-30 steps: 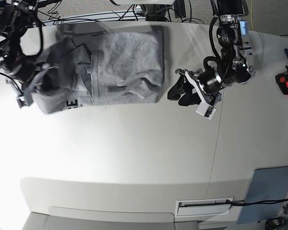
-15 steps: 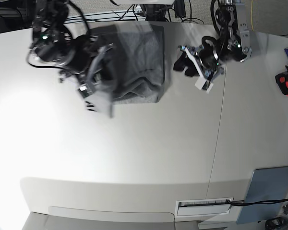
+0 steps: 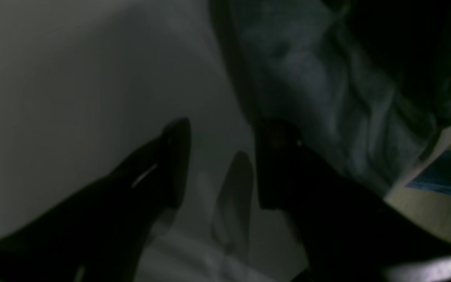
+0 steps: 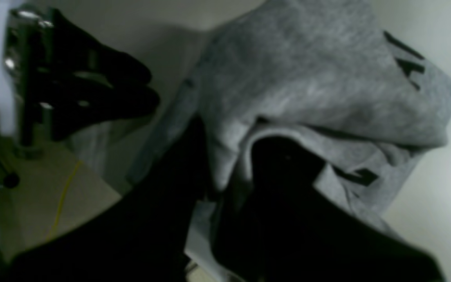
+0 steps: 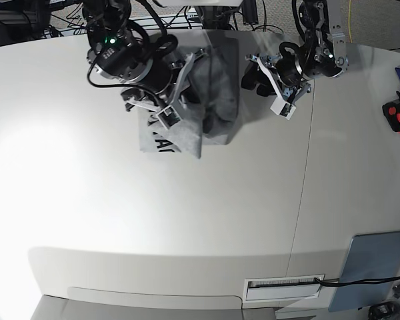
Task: Fold the T-shirt properly
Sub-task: 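Lift the shirt end with the right gripper and fold it over the stack, then open the right gripper and press the left gripper on the folded edge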
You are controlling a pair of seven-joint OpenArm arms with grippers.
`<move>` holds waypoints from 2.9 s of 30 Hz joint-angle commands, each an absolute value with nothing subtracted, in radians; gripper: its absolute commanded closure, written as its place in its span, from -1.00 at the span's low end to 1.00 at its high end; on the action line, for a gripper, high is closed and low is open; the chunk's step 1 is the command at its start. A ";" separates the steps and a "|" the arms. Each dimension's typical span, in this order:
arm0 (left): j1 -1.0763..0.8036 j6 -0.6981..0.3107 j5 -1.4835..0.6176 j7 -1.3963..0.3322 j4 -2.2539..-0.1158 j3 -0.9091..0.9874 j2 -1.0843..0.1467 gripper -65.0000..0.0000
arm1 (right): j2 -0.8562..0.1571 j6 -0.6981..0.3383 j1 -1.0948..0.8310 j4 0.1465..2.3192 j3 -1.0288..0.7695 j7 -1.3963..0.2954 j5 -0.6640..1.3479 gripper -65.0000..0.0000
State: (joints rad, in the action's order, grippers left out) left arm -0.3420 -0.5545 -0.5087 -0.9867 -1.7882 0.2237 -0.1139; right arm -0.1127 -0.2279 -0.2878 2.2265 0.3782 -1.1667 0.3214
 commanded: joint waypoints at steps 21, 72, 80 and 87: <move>-0.338 -0.559 -0.538 -0.969 -1.803 0.225 -0.117 0.13 | -0.009 -0.324 -0.192 2.192 0.653 -0.906 0.324 0.09; -0.141 -0.244 -0.279 -0.727 -1.819 0.041 -0.214 0.66 | -0.249 -0.049 -0.285 2.192 -0.085 -1.026 -0.045 0.09; -0.141 -0.276 -0.231 -0.778 -1.819 0.210 -0.214 0.27 | -0.249 -0.049 -0.285 2.192 -0.085 -1.024 -0.044 0.09; -0.142 -0.299 -0.271 -0.786 -1.821 0.257 -0.219 -0.04 | -0.249 -0.049 -0.285 2.192 -0.085 -1.024 -0.037 0.09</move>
State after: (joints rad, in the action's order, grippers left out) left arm -0.1524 -0.2905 -0.2611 -0.8062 -1.8004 0.2546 -0.2108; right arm -0.2405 -0.0517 -0.2935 2.1746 -0.0788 -1.0435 -0.0292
